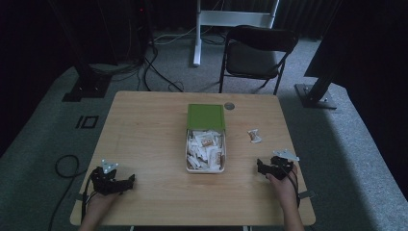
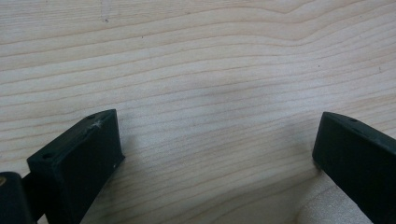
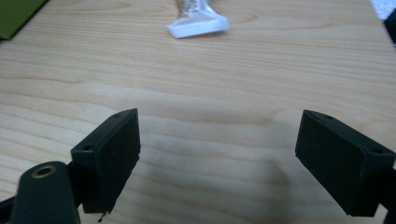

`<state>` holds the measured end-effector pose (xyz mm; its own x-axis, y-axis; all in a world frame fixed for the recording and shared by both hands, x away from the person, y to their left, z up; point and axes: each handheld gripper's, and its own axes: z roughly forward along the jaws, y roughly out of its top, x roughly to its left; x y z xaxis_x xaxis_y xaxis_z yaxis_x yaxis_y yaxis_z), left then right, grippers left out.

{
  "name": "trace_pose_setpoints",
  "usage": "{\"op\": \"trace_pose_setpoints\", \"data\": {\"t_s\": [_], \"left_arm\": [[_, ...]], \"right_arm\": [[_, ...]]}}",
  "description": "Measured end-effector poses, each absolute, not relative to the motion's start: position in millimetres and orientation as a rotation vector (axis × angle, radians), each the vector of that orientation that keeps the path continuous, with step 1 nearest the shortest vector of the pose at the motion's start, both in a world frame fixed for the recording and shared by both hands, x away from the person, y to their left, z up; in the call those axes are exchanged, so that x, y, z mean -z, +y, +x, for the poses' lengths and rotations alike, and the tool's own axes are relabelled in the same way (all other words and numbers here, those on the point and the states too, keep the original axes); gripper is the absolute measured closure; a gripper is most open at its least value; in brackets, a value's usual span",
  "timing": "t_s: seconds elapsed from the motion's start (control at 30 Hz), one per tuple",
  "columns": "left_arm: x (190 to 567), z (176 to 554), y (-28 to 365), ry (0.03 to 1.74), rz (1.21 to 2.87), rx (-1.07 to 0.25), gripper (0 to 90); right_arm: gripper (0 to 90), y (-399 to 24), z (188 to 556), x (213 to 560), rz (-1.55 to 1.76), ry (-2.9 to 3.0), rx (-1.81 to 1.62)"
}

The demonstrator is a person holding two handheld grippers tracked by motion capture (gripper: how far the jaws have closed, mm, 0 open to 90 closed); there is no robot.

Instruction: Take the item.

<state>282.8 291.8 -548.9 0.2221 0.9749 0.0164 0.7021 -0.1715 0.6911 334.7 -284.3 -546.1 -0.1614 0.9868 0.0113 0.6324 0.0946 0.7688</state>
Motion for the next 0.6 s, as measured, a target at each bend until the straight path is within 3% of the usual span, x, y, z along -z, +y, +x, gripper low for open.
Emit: {"op": "trace_pose_setpoints", "data": {"t_s": [0.6], "left_arm": [[548.8, 282.8, 291.9, 1.541, 1.944, -0.637, 2.1]], "right_arm": [[14.0, -304.4, 309.5, 552.2, 1.629, 1.79, -0.809]]}}
